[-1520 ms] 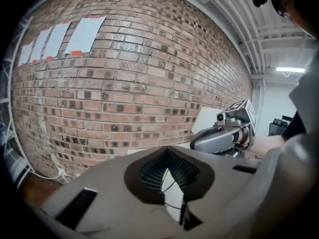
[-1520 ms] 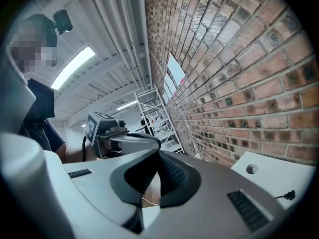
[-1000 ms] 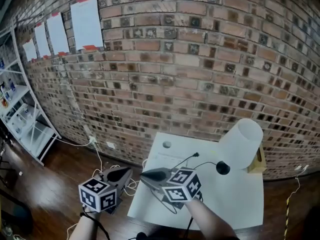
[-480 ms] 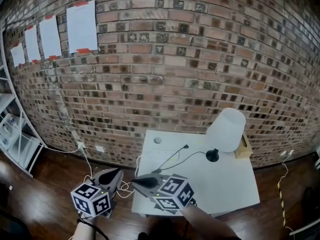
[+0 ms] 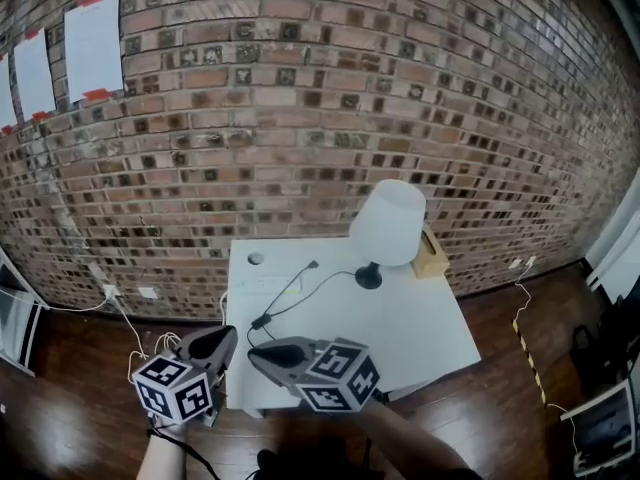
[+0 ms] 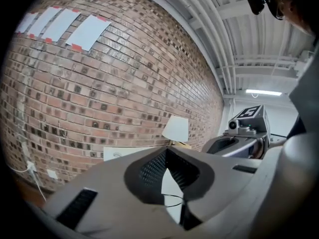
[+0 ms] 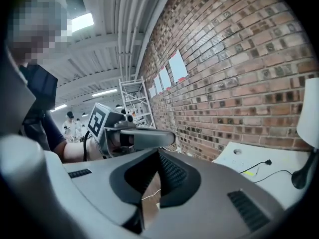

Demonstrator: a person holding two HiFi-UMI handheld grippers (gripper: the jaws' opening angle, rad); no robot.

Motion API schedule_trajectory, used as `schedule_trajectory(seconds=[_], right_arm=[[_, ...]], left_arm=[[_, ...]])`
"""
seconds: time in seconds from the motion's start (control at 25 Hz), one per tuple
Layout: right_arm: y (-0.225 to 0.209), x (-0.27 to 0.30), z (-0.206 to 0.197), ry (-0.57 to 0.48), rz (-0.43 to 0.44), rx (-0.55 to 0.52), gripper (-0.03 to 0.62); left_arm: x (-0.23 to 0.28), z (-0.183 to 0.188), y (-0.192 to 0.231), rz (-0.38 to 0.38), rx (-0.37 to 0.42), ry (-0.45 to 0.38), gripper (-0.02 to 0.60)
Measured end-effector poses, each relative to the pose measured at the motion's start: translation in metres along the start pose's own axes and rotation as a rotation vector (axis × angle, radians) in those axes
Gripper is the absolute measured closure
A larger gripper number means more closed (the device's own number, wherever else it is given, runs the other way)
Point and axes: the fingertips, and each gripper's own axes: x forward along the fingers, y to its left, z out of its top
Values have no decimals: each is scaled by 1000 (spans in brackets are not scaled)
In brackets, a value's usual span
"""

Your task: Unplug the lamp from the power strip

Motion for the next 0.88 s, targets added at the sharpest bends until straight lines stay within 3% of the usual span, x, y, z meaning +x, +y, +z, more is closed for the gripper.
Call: schedule_trajectory(seconds=[0.36,0.64,0.88], right_arm=[[-18,-77,-1,-123,-86,-2,590],[-28,-178,-24,-166,-105,4,590],[-24,-240,-51,-158,-41,9,589]], left_arm=[[41,0,-65,-45,43,27,578],[88,-4,-157,-63,3,-4,578],[106,-27,-229,-20,12,6,578]])
